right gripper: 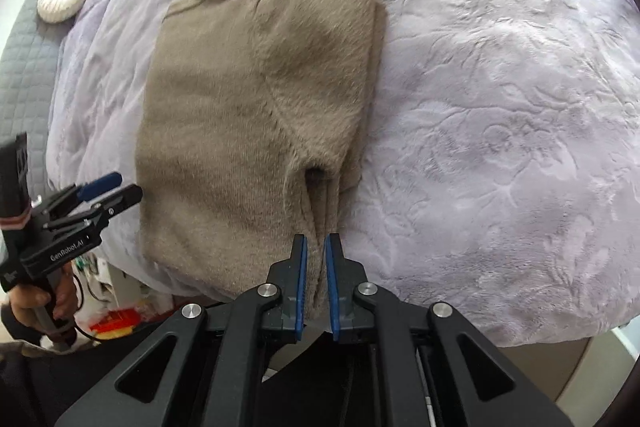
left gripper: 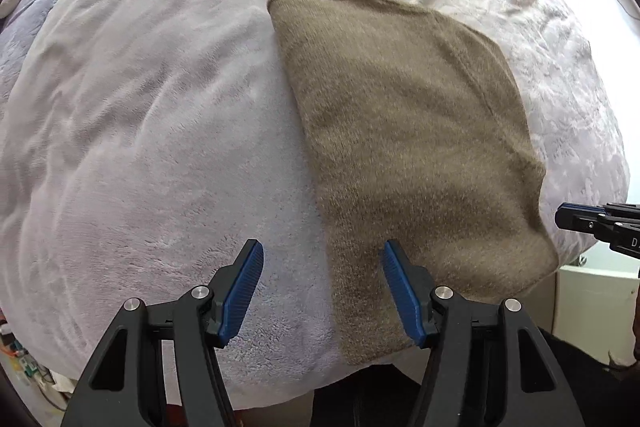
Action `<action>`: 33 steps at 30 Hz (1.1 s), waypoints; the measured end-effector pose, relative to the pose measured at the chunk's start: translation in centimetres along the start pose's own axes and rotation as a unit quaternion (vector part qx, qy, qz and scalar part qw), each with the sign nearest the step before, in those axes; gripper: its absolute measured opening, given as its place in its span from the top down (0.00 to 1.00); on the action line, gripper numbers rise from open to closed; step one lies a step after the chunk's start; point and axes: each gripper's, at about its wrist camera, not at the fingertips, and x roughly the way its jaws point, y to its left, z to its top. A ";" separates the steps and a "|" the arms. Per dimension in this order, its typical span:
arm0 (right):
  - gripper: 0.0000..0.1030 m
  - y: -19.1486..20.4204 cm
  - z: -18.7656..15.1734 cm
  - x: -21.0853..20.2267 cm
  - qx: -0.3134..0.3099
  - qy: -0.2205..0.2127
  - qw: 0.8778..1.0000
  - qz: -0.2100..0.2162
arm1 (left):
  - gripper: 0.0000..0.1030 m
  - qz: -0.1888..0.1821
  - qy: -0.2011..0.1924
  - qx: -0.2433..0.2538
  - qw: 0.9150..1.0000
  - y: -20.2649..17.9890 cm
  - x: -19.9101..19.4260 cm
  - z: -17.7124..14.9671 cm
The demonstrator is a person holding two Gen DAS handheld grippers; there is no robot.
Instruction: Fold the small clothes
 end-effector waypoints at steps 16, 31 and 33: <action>0.35 3.8 3.6 -3.5 0.017 -0.045 0.999 -0.003 | 0.07 0.022 -0.049 -0.035 0.998 -2.0 -4.3 3.7; 0.00 6.3 4.5 -5.4 -0.017 -0.089 0.989 -0.113 | 0.00 0.078 -0.054 -0.025 0.995 -3.5 -5.3 4.3; 0.00 6.1 4.5 -5.3 -0.008 -0.085 0.990 -0.110 | 0.00 0.080 -0.050 -0.032 0.995 -3.5 -5.4 4.3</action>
